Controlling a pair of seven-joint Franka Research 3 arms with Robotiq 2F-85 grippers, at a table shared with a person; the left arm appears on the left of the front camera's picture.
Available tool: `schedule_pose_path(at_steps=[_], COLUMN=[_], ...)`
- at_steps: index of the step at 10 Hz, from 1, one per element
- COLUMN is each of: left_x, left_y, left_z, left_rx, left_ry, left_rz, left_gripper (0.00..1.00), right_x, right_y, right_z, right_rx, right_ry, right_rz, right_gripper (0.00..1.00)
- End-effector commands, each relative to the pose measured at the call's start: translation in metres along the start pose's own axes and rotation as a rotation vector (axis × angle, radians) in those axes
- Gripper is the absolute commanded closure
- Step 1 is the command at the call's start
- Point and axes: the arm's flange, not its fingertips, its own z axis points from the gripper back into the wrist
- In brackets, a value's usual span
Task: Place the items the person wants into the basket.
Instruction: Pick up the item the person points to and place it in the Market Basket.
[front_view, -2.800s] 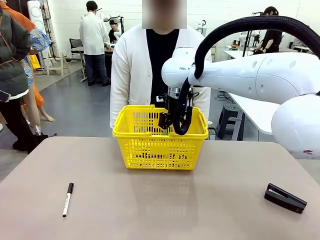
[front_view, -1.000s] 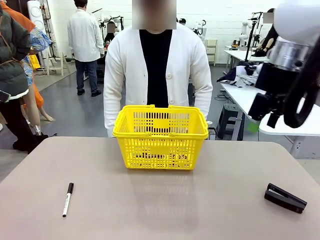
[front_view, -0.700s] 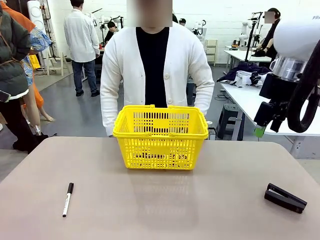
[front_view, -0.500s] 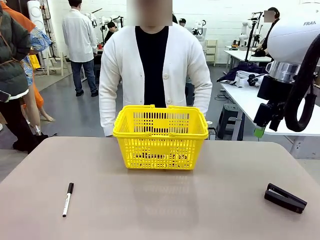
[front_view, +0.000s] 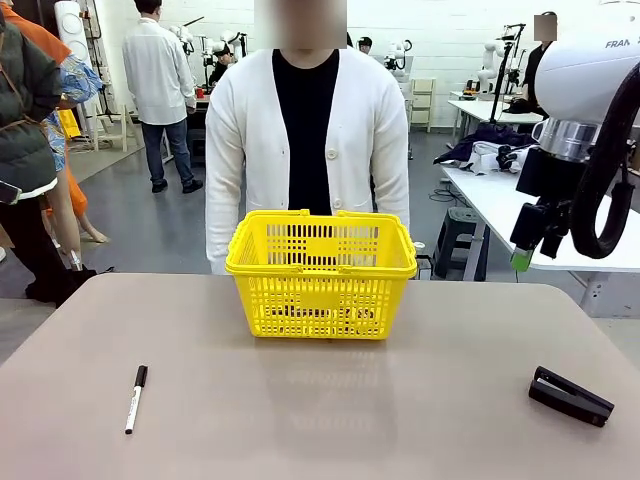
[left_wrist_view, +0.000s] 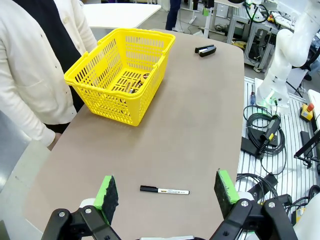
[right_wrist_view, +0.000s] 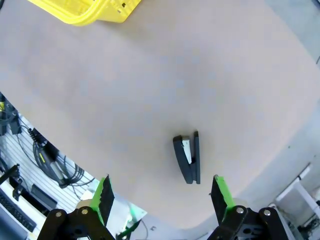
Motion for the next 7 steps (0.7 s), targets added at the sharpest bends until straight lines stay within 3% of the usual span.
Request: schedule_pose_path(at_steps=[1,3,4,6,7], left_x=[-0.001,-0.001,-0.001,-0.001,-0.001], left_y=[0.0,0.0,0.0,0.0,0.0], left_z=[0.0,0.0,0.0,0.0,0.0], left_rx=[-0.004,-0.004,-0.004,-0.004,-0.004], left_ry=[-0.016,-0.016,-0.016,-0.016,-0.016], left_rz=[-0.019,-0.019,-0.019,-0.019,-0.019], left_gripper=[0.0,0.0,0.0,0.0,0.0], right_x=[-0.002,0.0,-0.013,-0.065,-0.104], right_y=[0.003,0.0,0.012,0.02,0.017], right_z=[-0.003,0.0,0.001,0.027,0.045], right_rx=[0.003,0.0,-0.043,-0.013,0.077], right_ry=[-0.006,0.0,-0.027,-0.153,-0.282], right_rz=[-0.011,0.0,0.254,0.32,0.431], right_gripper=[0.0,0.0,0.0,0.0,0.0])
